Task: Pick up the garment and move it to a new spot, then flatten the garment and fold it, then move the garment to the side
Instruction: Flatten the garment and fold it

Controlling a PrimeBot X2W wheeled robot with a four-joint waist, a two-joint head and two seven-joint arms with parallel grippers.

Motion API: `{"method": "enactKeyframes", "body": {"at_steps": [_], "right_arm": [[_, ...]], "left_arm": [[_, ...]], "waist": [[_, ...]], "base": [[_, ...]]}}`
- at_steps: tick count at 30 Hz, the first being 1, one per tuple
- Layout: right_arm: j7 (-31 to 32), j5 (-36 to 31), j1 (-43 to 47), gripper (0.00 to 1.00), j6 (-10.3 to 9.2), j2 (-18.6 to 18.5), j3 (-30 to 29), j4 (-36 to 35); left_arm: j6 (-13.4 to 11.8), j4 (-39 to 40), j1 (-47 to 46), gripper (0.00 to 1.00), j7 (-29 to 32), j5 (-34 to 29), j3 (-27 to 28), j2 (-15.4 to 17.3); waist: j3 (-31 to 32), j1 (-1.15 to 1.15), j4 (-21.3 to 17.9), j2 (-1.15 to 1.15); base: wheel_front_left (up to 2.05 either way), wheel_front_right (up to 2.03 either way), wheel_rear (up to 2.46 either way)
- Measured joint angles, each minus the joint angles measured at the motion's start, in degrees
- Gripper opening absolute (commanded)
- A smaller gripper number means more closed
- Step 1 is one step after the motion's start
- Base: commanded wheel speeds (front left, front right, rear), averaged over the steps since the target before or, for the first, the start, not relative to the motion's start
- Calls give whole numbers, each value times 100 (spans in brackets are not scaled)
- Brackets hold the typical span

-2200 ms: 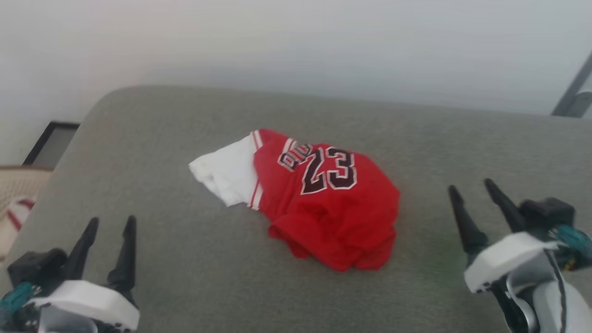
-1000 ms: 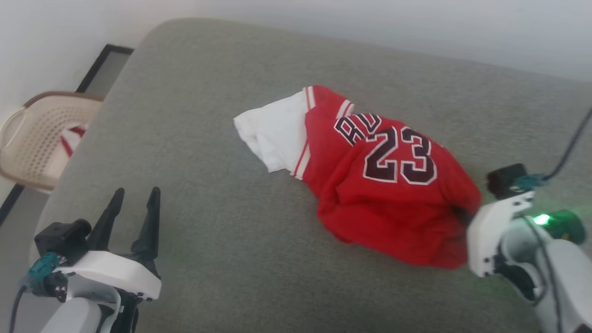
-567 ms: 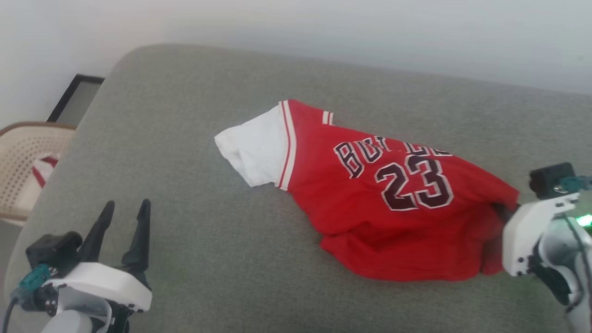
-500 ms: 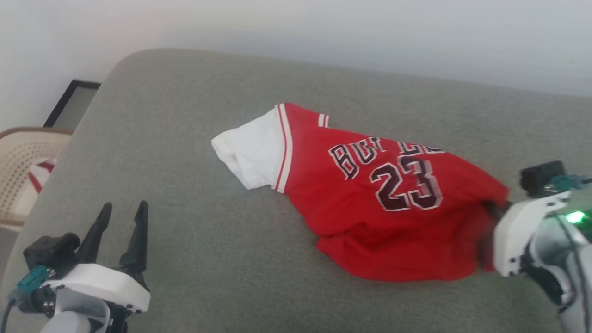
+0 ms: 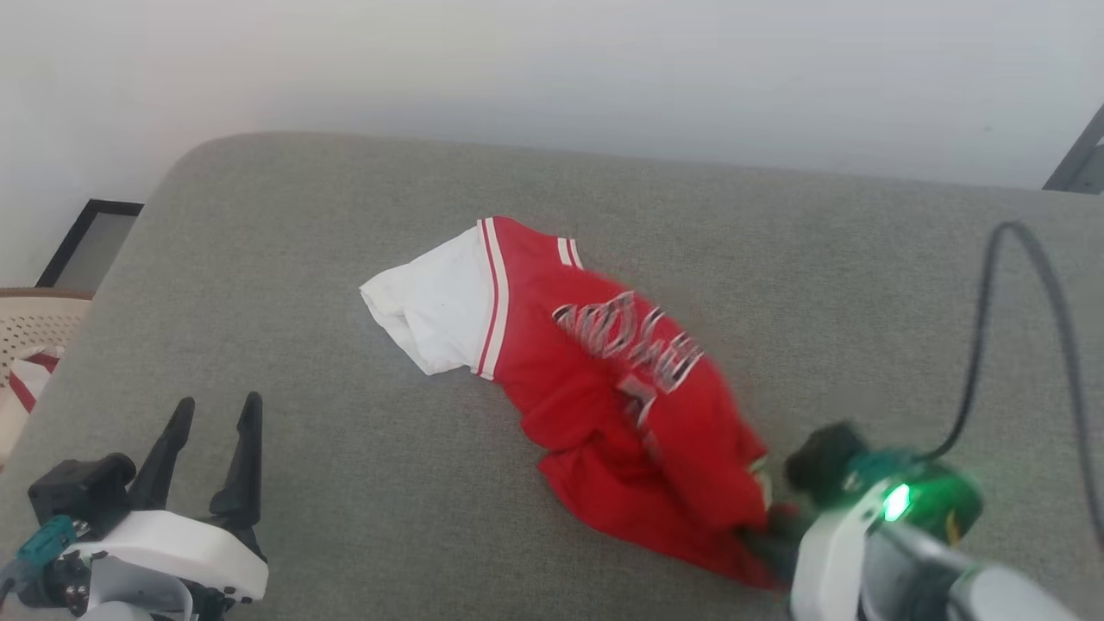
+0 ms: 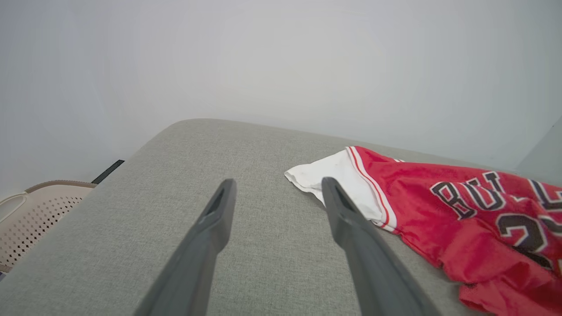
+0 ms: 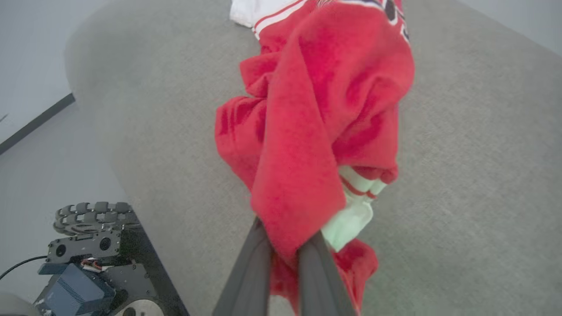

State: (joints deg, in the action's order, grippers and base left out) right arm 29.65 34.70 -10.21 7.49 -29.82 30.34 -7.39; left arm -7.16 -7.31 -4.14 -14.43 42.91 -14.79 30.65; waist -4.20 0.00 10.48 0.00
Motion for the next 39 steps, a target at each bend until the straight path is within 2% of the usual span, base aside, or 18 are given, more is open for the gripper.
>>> {"method": "enactKeyframes", "body": {"at_steps": [5, 10, 11, 12, 13, 14, 22, 29, 33, 39], "right_arm": [[98, 277, 118, 0, 0, -163, 678, -244], [100, 428, 109, 0, 0, -244, 1121, -129], [68, 430, 92, 9, 0, -252, 1150, -77], [44, 428, 63, 38, 0, -259, 1178, -2], [15, 431, 48, 89, 0, -263, 1185, 46], [-33, 448, 44, 100, 0, -252, 1161, 82], [-147, 621, -55, 100, 0, -242, 753, 83], [-236, 516, 51, 100, 0, -64, -59, 93], [-255, 612, 77, 100, 0, 3, -149, -81], [-78, 739, 196, 100, 0, -203, -24, -396]], "left_arm": [[-13, 37, 27, 100, 21, 11, -22, 8], [-14, 53, 28, 100, 31, 12, -68, 5], [-14, 52, 28, 100, 31, 12, -74, 4], [-14, 52, 27, 100, 31, 12, -85, 3], [-14, 47, 27, 100, 31, 12, -92, 2], [-14, 43, 27, 100, 31, 12, -99, 2], [-38, 30, 37, 100, 31, 11, -100, 30], [-64, 58, 63, 100, 29, 12, -75, 65], [-65, 62, 65, 100, 26, 12, -77, 70], [-75, 63, 110, 100, 22, 14, -65, 80]], "waist": [[15, 0, -20, 0], [6, 0, 16, 0], [3, 0, 26, 0], [1, 0, 39, 0], [0, 0, 52, 0], [0, 0, 61, 0], [24, 0, 82, 0], [52, 0, 74, 0], [60, 0, 85, 0], [104, 0, 69, 0]], "base": [[0, 0, 0], [0, 0, 0], [0, 0, 0], [0, 0, 0], [0, 0, 0], [0, 0, 0], [0, 0, 0], [0, 0, 0], [0, 0, 0], [0, 0, 0]]}}
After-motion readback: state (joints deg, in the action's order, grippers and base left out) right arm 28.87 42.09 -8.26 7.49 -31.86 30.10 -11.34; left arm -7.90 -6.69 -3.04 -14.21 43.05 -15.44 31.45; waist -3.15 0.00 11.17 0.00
